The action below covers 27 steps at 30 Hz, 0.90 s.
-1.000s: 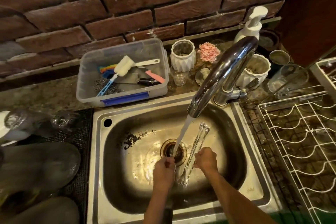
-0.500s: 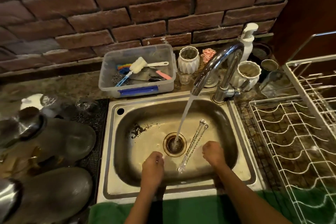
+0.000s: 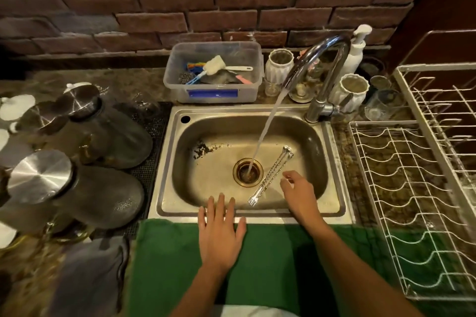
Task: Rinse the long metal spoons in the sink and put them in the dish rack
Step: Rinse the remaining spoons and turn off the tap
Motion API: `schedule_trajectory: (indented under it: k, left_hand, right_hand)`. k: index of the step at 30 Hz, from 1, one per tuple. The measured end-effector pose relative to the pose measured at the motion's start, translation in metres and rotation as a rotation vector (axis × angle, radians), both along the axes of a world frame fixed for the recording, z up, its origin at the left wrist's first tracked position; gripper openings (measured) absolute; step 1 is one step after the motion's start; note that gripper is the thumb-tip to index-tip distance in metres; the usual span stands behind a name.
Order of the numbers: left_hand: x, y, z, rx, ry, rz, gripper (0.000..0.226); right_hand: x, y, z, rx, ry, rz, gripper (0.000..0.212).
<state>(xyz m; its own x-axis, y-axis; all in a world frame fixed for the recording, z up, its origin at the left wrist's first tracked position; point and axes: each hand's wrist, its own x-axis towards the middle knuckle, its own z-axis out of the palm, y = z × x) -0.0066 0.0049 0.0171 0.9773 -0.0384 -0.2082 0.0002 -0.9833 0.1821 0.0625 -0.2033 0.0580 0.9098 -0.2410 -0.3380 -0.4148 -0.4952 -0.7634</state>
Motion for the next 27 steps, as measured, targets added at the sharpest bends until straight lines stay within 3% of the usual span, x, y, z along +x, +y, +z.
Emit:
schedule_trajectory:
  k: [5,10,14,18,22,27]
  left_hand:
    - [0.0,0.001,-0.004,0.023,-0.01,-0.041,0.061]
    - [0.001,0.001,-0.005,0.02,0.013,-0.036,0.06]
    - [0.002,0.002,-0.006,0.005,0.009,-0.03,0.058]
    - [0.002,0.002,-0.007,-0.004,0.008,-0.023,0.056]
    - [0.004,0.0,-0.006,-0.011,0.006,-0.018,0.054]
    - [0.004,0.0,-0.007,-0.002,0.016,-0.018,0.054]
  right_hand:
    - [-0.008,-0.002,-0.007,-0.048,0.024,0.054,0.043]
    - [0.023,-0.026,-0.002,0.06,0.02,-0.153,0.047]
    - [0.077,-0.06,0.014,0.285,-0.042,-0.427,0.042]
    - [0.13,-0.094,0.023,0.551,-0.091,-0.608,0.018]
    - [0.163,-0.11,0.033,0.786,-0.044,-0.694,0.053]
    - [0.188,-0.12,0.042,0.93,0.002,-0.754,0.066]
